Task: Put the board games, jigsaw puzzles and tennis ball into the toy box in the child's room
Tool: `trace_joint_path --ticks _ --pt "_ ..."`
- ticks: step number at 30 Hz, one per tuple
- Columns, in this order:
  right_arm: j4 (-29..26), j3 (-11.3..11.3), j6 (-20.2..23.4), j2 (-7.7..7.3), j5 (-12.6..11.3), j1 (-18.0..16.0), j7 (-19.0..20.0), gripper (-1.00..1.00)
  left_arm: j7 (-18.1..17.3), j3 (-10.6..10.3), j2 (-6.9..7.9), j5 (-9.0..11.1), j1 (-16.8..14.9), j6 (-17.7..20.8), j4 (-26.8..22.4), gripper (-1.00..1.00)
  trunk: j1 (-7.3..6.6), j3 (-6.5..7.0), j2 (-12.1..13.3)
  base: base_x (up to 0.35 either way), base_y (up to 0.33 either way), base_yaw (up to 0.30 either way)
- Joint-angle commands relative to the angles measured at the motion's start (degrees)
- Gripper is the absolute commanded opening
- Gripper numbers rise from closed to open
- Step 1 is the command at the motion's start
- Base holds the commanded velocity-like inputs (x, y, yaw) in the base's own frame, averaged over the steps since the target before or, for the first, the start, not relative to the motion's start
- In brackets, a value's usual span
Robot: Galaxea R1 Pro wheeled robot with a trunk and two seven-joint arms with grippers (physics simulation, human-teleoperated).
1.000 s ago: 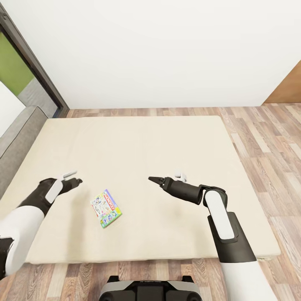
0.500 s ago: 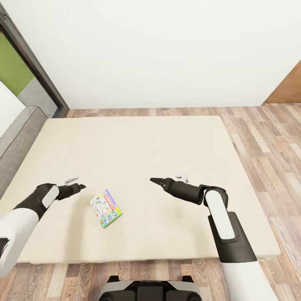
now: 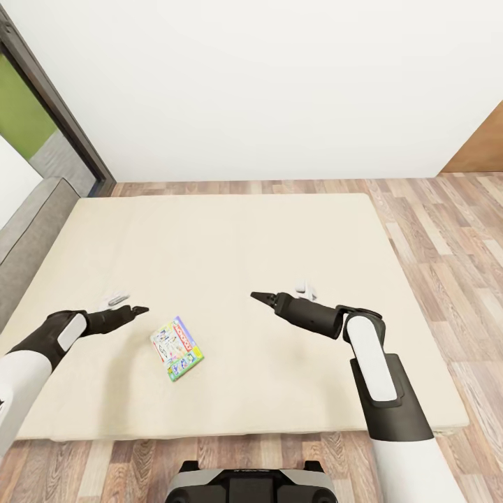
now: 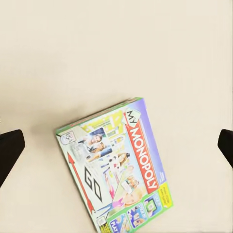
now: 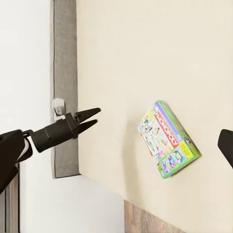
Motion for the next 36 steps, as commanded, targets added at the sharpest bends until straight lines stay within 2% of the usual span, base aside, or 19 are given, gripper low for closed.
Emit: trace_joint_path --ticks 1,5,10,12,14,17,22,36 --pt "-0.1 0.0 0.2 0.03 -0.1 0.0 -0.2 1.0 -0.6 -0.3 0.31 0.5 0.0 0.3 0.0 1.0 0.03 -0.08 -0.1 0.0 0.0 0.0" --pt "-0.3 -0.1 0.2 0.01 -0.1 -0.1 -0.2 1.0 -4.8 -0.3 1.36 0.7 0.3 0.5 0.0 1.0 0.03 -0.08 -0.1 0.0 0.0 0.0" --pt "-0.4 0.0 0.2 -0.11 -0.1 -0.1 -0.2 1.0 -10.9 -0.3 1.77 0.7 0.4 2.2 0.1 1.0 0.03 -0.08 -0.1 0.0 0.0 0.0" --pt "-0.3 0.0 0.2 -0.13 -0.1 -0.1 -0.2 1.0 -14.2 -0.3 2.5 0.6 0.6 3.1 1.2 1.0 0.03 -0.08 -0.1 0.0 0.0 0.0" --pt "-0.3 0.0 0.2 -0.14 -0.1 -0.1 -0.2 1.0 -16.0 -0.3 3.6 0.6 0.7 3.3 2.5 1.0 0.03 -0.08 -0.1 0.0 0.0 0.0" --pt "-0.3 0.0 0.2 -0.11 -0.1 -0.1 -0.2 1.0 -17.2 -0.3 4.54 0.5 0.8 3.4 3.6 1.0 0.03 -0.08 -0.1 0.0 0.0 0.0" --pt "-0.3 0.0 0.2 -0.01 -0.2 0.0 -0.2 1.0 -17.6 -0.3 5.08 0.4 0.9 3.1 4.4 1.0 0.03 -0.08 -0.1 0.0 0.0 0.0" --pt "-0.3 0.0 0.2 0.07 -0.1 -0.1 -0.2 1.0 -16.9 -0.4 4.46 0.0 0.9 3.0 4.6 1.0 0.03 -0.08 -0.1 0.0 0.0 0.0"
